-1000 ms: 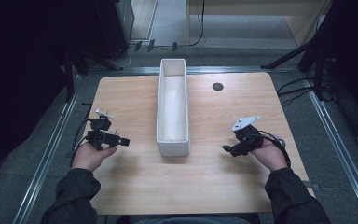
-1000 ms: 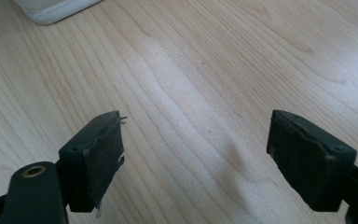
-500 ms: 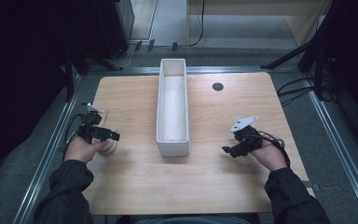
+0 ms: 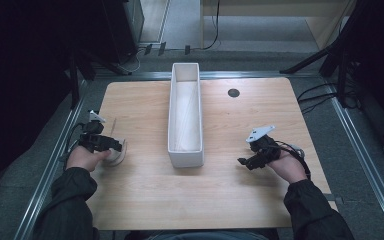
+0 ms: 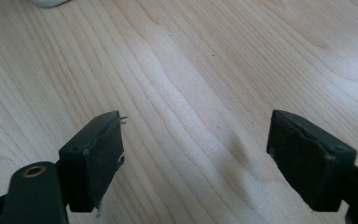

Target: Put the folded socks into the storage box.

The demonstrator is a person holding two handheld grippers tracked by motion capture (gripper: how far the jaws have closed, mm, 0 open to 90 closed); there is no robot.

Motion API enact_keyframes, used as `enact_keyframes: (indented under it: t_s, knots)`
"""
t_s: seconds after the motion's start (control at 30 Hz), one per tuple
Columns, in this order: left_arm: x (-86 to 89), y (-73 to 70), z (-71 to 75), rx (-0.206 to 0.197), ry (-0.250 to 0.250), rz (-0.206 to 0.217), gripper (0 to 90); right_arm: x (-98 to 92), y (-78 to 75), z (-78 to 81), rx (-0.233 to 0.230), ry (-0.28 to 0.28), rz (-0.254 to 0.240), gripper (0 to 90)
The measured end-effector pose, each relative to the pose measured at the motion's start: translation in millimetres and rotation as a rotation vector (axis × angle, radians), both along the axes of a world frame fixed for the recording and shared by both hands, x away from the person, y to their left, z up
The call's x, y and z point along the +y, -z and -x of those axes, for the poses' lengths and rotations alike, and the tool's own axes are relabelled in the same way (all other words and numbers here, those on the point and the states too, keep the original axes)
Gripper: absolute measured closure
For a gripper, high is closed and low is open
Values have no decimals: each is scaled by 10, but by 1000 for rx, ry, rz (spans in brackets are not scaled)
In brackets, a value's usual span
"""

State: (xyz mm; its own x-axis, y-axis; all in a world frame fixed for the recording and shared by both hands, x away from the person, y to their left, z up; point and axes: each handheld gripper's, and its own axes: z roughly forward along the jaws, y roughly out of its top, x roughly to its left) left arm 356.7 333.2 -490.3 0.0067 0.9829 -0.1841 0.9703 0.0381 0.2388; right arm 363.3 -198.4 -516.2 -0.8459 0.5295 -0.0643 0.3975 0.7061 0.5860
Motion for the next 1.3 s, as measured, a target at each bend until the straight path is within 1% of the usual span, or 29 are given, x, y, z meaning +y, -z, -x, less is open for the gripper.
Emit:
enact_keyframes:
  t_s: [0.1,0.2,0.27,0.43,0.57,0.67,0.73,0.87,0.93,1.03,1.17,1.23,1.3]
  knots:
    - [8,61,-23,12,-14,5,206,15,5,7,-1,-10,4,186]
    - [-17,110,-40,30,-27,-6,206,20,10,7,-2,-18,11,187]
    - [-23,112,-40,31,-41,-4,206,19,10,8,-1,-16,13,186]
    - [-55,140,-55,35,-65,-17,206,22,11,9,1,-16,15,187]
    - [-78,174,-59,35,-60,-33,207,29,14,12,-3,-17,23,187]
    - [-85,212,-62,42,-71,-35,226,30,20,11,-8,-23,31,187]
    - [-93,226,-63,44,-76,-44,239,32,20,12,-8,-27,33,187]
    - [-106,227,-60,38,-79,-65,275,34,21,10,-9,-26,35,186]
    - [-110,225,-56,39,-72,-76,293,37,22,10,-12,-30,42,186]
    - [-119,229,-49,35,-68,-86,300,42,26,13,-13,-32,53,187]
    - [-148,239,-43,27,-67,-110,311,49,28,20,-14,-36,64,186]
    - [-152,237,-40,26,-63,-115,323,50,28,18,-16,-36,64,186]
    - [-150,231,-34,19,-60,-114,354,49,28,17,-17,-36,63,186]
